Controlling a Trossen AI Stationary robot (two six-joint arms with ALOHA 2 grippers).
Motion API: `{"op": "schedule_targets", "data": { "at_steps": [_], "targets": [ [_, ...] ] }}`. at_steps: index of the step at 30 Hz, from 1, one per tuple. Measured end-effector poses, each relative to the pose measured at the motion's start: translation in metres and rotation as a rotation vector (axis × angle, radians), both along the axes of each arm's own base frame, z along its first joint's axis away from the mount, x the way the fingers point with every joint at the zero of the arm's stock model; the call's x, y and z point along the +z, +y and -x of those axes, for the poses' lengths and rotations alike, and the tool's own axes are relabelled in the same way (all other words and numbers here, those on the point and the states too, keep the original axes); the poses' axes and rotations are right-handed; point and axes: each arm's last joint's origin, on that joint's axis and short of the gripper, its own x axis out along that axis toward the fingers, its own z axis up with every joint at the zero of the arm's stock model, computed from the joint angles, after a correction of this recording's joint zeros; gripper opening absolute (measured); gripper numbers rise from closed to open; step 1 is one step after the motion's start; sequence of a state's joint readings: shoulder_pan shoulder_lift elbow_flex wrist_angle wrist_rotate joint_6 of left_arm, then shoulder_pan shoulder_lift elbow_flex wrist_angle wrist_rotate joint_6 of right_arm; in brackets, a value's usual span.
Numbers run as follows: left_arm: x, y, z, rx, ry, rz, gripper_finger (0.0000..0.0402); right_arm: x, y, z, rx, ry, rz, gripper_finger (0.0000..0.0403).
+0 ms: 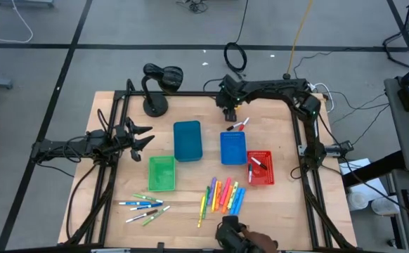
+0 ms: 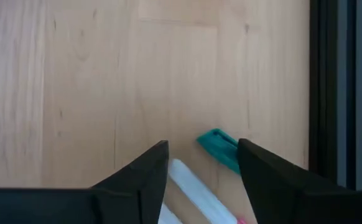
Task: Pick & Place Markers
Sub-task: Put the green highlighter pen into the red bin
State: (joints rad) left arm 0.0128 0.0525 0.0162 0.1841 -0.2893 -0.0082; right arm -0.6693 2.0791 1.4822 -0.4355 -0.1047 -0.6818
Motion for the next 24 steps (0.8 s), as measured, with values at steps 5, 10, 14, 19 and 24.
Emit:
{"op": "schedule_targets", "data": {
  "at_steps": [5,10,14,19,24],
  "targets": [
    [0.0,0.0,0.0,0.0,-0.001,0.0,0.0184,-0.001,-0.006,0.01,-0.04,0.036,-0.037,0.0152],
    [0.0,0.0,0.0,0.0,-0.001,0.0,0.0184,-0.002,-0.007,0.02,-0.11,0.13,-0.036,0.013],
    [0.0,0.0,0.0,0.0,0.0,0.0,0.0184,0.0,-0.005,0.023,-0.153,0.162,-0.046,0.0124],
    [0.0,0.0,0.0,0.0,0.0,0.0,0.0184,0.002,0.003,0.028,-0.156,0.227,-0.093,0.0123],
    [0.0,0.0,0.0,0.0,0.0,0.0,0.0184,0.007,0.009,0.031,-0.164,0.254,-0.119,0.012]
  ]
}}
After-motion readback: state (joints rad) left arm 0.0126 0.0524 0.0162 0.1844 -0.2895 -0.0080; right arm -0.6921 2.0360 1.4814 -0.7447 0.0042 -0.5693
